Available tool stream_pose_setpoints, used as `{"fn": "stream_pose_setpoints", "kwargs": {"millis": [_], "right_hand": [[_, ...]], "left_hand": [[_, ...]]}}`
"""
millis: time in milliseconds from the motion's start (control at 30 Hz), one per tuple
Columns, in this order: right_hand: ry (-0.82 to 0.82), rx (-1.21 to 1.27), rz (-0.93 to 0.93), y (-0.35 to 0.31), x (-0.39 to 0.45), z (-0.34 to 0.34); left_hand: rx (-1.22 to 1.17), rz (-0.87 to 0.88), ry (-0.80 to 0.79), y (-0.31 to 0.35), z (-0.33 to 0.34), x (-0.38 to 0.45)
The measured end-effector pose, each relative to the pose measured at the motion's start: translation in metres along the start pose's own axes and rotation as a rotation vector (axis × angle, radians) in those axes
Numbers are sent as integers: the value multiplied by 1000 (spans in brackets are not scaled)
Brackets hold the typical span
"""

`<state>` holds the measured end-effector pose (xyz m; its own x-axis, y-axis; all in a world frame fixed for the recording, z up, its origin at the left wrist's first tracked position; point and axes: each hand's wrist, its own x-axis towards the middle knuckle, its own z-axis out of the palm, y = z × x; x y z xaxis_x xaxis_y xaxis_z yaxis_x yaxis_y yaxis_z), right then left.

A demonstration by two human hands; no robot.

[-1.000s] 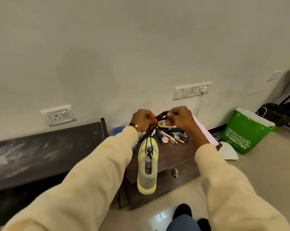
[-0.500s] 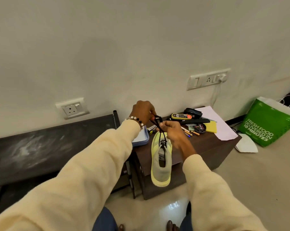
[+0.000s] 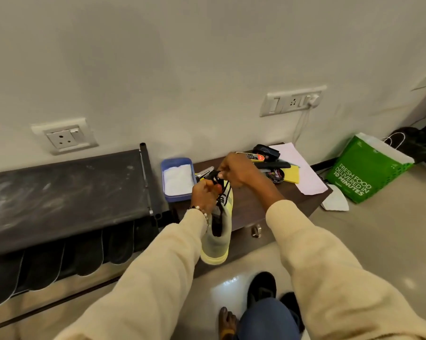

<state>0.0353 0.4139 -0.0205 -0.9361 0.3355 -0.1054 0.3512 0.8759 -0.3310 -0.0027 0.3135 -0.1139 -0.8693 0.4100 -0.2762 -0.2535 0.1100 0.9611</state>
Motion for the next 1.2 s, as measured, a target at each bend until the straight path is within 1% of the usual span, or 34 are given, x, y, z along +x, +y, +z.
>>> {"fn": "stream_pose_setpoints", "kwargs": {"millis": [67, 133, 233, 300, 333, 367, 433, 500, 533, 600, 667, 767, 833, 900, 967, 1033, 1200], "right_hand": [[16, 20, 4, 3, 0, 1], [28, 84, 16, 7, 1, 1], [57, 170, 46, 11, 4, 3], [82, 258, 85, 16, 5, 8], [107, 340, 122, 20, 5, 12], [144, 447, 173, 24, 4, 17], [236, 676, 295, 31, -1, 30], [305, 870, 410, 35, -8, 45], [327, 947, 468, 35, -10, 52], [359, 1061, 580, 31, -17, 65], [392, 1100, 666, 24, -22, 79], [442, 1077, 723, 14, -32, 96], [437, 972, 675, 11, -39, 107], [408, 814, 569, 10, -46, 115], [364, 685, 466, 11, -52, 121], [315, 562, 387, 14, -55, 127], [241, 176, 248, 22, -57, 132]], "left_hand": [[69, 60, -69, -5, 6, 3], [89, 69, -158, -5, 6, 2], [-45, -29, -256, -2, 3, 3], [-97, -51, -293, 4, 0, 0], [-85, -37, -286, 6, -2, 2], [-20, 2, -276, 9, -3, 4], [221, 102, -262, 12, -6, 8], [408, 144, -227, 16, -9, 8], [459, 142, -190, 18, -7, 5], [498, 80, -73, 16, -5, 0], [440, -33, 35, 9, -3, -6], [192, -250, 105, -8, -5, -9], [-38, -365, 165, -18, -5, -8], [-155, -410, 215, -20, -4, -13], [-149, -390, 236, -20, -3, -20], [-93, -315, 257, -18, -4, -28], [247, -99, 247, -23, -3, -39]]}}
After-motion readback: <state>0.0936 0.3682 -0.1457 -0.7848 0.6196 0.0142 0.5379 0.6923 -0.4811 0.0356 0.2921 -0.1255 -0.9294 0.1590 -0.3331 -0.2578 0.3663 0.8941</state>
